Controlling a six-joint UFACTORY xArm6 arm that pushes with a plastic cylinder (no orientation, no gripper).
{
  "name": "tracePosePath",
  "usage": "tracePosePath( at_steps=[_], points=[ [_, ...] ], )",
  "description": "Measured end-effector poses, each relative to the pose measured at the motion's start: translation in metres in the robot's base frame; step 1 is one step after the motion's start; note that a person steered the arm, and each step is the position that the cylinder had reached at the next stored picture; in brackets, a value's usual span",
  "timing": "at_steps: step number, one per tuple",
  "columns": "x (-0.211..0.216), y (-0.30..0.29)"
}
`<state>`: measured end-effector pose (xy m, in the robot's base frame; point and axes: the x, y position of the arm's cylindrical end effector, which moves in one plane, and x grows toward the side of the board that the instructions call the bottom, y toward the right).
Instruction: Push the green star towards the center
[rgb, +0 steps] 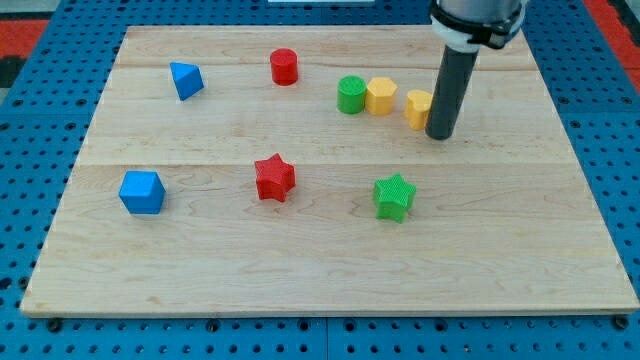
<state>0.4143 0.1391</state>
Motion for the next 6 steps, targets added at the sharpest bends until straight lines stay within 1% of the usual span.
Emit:
tracePosePath(
  at_steps=[1,2,3,4,5,6],
  points=[
    [0.039,0.032],
    [0.088,0.055],
    [0.118,0.033],
    [0.115,-0.032],
    [0.097,-0.060],
    [0.085,-0.060]
  ],
)
